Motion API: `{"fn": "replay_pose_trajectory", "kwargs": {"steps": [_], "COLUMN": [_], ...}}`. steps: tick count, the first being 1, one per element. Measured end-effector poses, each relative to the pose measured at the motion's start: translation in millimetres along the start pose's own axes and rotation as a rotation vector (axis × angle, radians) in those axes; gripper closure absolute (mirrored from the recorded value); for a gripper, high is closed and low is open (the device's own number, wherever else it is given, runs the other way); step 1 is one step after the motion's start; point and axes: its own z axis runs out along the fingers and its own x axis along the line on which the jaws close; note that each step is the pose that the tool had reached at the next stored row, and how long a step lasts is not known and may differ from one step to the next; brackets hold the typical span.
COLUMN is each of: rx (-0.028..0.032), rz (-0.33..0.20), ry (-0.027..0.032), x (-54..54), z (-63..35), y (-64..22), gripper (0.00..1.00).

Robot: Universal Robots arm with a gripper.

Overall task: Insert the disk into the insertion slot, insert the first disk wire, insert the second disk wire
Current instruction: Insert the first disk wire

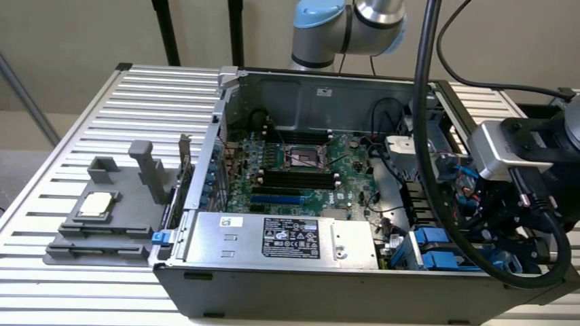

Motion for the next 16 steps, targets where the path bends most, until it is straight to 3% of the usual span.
{"fn": "replay_pose_trajectory", "kwargs": {"steps": [16], "rx": [0.0], "rz": [0.0], "ry": [0.0003], "x": [-4.8], "z": [4.4], "y": [-2.0], "gripper": [0.84]}}
